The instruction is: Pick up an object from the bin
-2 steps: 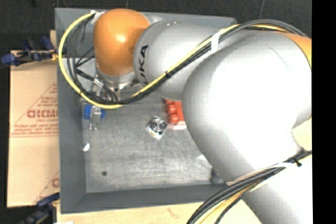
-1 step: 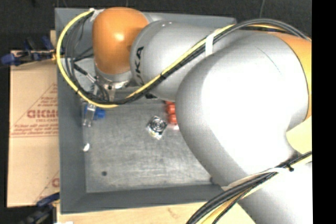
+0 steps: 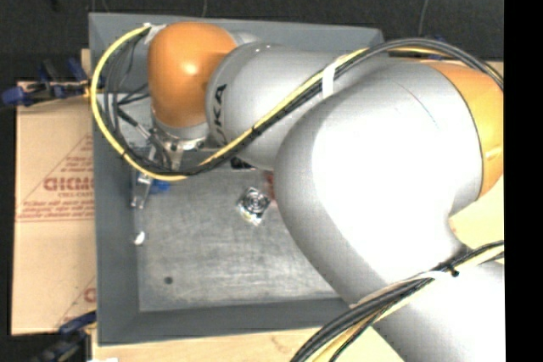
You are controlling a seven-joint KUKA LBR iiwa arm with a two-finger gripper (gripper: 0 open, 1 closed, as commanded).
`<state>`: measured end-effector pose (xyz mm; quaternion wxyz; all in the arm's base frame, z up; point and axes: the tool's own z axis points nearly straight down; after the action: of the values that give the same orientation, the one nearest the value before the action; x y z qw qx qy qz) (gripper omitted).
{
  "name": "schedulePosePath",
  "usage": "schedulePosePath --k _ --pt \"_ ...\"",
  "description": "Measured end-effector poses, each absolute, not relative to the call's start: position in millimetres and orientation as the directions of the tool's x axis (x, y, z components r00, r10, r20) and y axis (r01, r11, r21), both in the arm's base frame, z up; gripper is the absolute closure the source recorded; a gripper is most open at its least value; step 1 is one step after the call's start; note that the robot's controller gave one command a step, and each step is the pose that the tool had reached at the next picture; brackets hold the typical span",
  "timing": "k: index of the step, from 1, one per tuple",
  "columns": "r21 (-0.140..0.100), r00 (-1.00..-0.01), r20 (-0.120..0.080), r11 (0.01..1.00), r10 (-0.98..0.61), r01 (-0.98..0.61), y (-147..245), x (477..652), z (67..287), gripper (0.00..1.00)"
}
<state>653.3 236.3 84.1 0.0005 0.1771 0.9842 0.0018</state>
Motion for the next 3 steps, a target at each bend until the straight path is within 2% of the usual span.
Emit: schedulePosePath --k 1,2,3 --pt "0.001 -0.886 -0.004 0.886 0.463 0.463 236 647.5 75 0.0" --pt "0.009 -0.886 -0.012 0.886 0.464 0.464 237 649.0 75 1.0" --pt "0.009 -0.886 -0.007 0.886 0.464 0.464 236 652.3 150 1.0"
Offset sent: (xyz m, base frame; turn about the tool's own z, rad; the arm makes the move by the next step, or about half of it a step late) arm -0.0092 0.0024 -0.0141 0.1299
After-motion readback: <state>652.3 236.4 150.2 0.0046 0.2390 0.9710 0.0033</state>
